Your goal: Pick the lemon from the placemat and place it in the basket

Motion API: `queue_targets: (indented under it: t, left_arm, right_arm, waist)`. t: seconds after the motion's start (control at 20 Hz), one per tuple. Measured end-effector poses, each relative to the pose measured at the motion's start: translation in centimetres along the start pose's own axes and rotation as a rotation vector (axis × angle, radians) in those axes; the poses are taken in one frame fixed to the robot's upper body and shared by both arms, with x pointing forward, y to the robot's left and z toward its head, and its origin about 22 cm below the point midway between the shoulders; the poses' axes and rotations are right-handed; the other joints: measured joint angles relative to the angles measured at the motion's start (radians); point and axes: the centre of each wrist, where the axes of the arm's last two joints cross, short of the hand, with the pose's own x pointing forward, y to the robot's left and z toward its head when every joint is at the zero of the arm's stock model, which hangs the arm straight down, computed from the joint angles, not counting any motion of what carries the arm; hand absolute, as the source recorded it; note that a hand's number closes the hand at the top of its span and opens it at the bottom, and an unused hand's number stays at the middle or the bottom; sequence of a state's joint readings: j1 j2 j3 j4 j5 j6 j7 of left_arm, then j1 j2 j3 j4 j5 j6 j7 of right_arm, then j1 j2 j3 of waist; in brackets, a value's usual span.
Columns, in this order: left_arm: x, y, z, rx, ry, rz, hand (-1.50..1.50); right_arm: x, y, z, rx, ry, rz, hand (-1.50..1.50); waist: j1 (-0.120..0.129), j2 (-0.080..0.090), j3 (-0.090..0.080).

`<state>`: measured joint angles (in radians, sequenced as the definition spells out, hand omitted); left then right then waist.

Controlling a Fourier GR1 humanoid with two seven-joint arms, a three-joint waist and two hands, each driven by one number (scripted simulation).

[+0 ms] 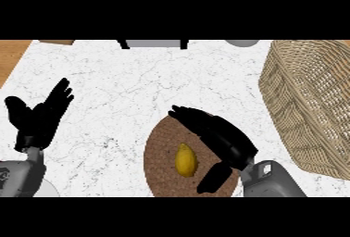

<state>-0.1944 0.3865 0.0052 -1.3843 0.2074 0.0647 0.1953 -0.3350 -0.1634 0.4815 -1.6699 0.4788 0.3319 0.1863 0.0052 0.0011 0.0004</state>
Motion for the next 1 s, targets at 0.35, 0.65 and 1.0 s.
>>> queue_targets:
  t: [0.35,0.65,1.0]
  left_arm:
    - [0.4,0.3,0.0,0.003,-0.004,0.003,0.0]
    - [-0.2,0.2,0.2,0.0,-0.002,0.0,0.0]
    - [-0.6,0.3,-0.2,0.007,-0.002,0.002,0.0]
  right_arm:
    - [-2.0,2.1,-2.4,0.071,0.062,0.052,-1.5]
    - [-3.3,2.6,-2.9,0.113,0.087,0.093,-1.5]
    - [-3.8,2.8,-2.1,0.125,0.065,0.076,-1.5]
  waist:
    - [-0.001,0.0,0.0]
    - [-0.003,-0.001,0.0]
    - [-0.005,-0.001,0.0]
